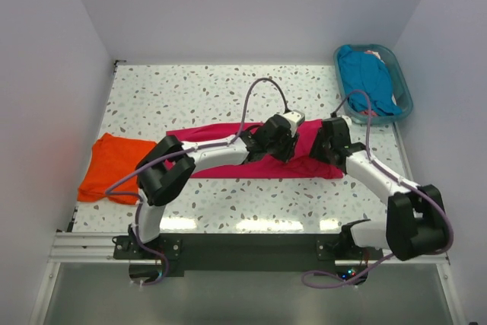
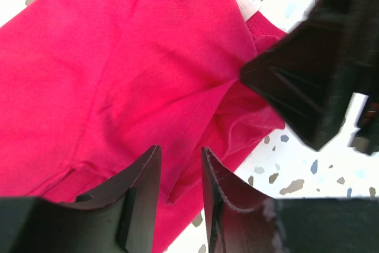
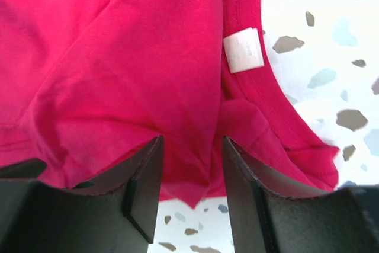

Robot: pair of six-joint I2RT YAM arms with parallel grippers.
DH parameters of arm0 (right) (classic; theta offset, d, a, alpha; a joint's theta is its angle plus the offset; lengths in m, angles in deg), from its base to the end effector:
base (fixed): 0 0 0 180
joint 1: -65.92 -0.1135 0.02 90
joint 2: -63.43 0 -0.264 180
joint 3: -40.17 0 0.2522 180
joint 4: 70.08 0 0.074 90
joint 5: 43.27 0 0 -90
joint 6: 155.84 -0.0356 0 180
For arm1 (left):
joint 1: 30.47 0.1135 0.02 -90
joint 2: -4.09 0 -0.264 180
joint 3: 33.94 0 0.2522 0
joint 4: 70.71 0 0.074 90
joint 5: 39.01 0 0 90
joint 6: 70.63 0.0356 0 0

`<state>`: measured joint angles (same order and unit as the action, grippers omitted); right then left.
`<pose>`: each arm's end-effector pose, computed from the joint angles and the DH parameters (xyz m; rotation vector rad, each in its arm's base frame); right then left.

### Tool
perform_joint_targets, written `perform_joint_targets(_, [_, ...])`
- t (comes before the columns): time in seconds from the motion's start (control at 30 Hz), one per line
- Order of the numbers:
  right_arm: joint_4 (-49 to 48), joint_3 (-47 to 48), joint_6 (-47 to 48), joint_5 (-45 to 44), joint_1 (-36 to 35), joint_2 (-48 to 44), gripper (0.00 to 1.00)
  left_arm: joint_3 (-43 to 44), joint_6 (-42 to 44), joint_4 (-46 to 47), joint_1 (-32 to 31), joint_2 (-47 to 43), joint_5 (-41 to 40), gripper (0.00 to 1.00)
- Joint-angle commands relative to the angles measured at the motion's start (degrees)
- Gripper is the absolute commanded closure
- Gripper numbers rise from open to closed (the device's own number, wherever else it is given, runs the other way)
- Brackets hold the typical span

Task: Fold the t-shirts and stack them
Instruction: Fold the tshirt

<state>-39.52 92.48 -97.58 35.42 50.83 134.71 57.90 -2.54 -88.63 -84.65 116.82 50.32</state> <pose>0.2378 0.0569 0.1987 0.4370 2.3774 0.1344 0.2596 -0.3590 0.1984 0.6449 2.2530 -0.6810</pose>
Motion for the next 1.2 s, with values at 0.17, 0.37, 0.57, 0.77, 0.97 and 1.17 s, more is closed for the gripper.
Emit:
perform_joint_targets(0.17, [-4.58,5.31,-0.16,1.02,-0.02,7.82,0.57,1.11,0.91,-1.02,-1.2,4.08,-3.72,0.81])
perform_joint_targets(0.37, [-4.41,4.44,-0.24,3.66,-0.02,6.85,0.57,-3.46,0.55,-1.11,-1.2,1.36,-5.66,0.95])
perform_joint_targets(0.57, [-4.58,2.68,-0.33,5.51,-0.11,5.53,0.58,-5.4,0.47,-2.69,-1.2,0.13,-7.5,1.0])
perform_joint_targets(0.77, [-4.4,0.92,-0.51,6.56,-0.11,3.25,0.58,-6.45,-0.15,-3.83,-1.2,-1.98,-9.61,1.0])
perform_joint_targets(0.97, [-3.97,-2.33,-0.33,10.08,-0.9,0.7,0.65,-4.61,0.55,-4.53,-0.94,-4.53,-8.83,1.0])
perform_joint_targets(1.17, [-1.16,-2.42,-0.51,10.26,-6.6,-2.99,0.75,-0.22,0.56,-7.43,2.13,-6.29,-7.69,0.94])
